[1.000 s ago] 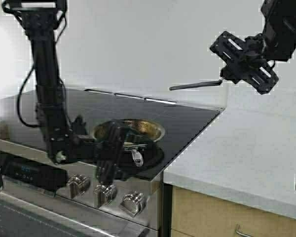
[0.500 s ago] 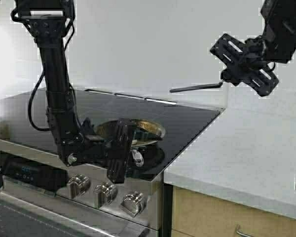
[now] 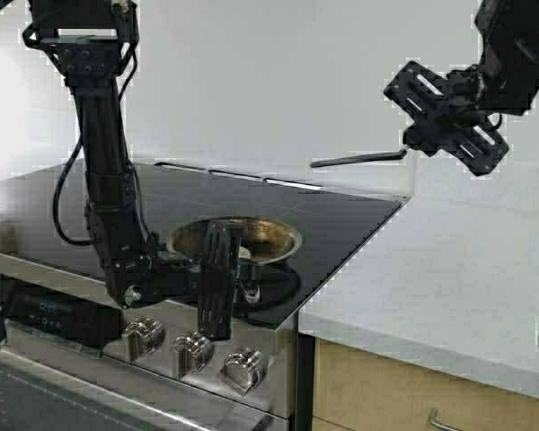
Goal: Add oil to the pan and cook the shrimp and serve it
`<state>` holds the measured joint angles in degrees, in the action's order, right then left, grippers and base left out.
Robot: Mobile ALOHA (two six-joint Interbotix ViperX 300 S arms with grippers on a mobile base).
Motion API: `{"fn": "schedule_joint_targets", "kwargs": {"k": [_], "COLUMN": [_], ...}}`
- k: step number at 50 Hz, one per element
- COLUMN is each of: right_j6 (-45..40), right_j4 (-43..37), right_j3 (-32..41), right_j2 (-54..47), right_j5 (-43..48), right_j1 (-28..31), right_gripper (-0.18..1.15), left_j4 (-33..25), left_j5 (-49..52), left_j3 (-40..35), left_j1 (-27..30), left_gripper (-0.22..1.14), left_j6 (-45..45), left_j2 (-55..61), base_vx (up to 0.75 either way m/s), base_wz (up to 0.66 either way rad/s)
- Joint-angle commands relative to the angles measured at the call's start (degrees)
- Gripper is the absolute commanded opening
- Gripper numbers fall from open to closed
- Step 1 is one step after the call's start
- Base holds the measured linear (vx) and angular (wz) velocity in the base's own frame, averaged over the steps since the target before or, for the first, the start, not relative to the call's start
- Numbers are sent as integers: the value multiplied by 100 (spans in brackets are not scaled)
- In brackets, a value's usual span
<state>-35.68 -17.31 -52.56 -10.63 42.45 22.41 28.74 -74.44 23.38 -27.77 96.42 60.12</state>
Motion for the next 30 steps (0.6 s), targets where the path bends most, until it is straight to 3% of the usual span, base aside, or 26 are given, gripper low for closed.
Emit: {"fn": "schedule_joint_targets", "kwargs": {"k": [1,5,15,30], "right_j6": [35,79,237,1160], "right_j4": [-18,-18,-18,-35], "right_j3": [70,88,202,826], "right_j2": [79,70,-176,-773], "right_j5": [62,62,62,26], "right_j1": [0,9,9,167], "right_gripper": [7,7,7,7], "left_j4": [-44,-53,-44,9], "left_j5": [-158,-246,-255,-114], "left_j3": [26,88,202,668], "left_j1": [-26,-26,-18,-26], "left_gripper": [-2,8,2,2], "left_j6": [-44,-53,-105,-369], "left_j2": [-176,-193,-211,-510], "base_vx": [0,0,0,0], "base_wz": [0,0,0,0]}}
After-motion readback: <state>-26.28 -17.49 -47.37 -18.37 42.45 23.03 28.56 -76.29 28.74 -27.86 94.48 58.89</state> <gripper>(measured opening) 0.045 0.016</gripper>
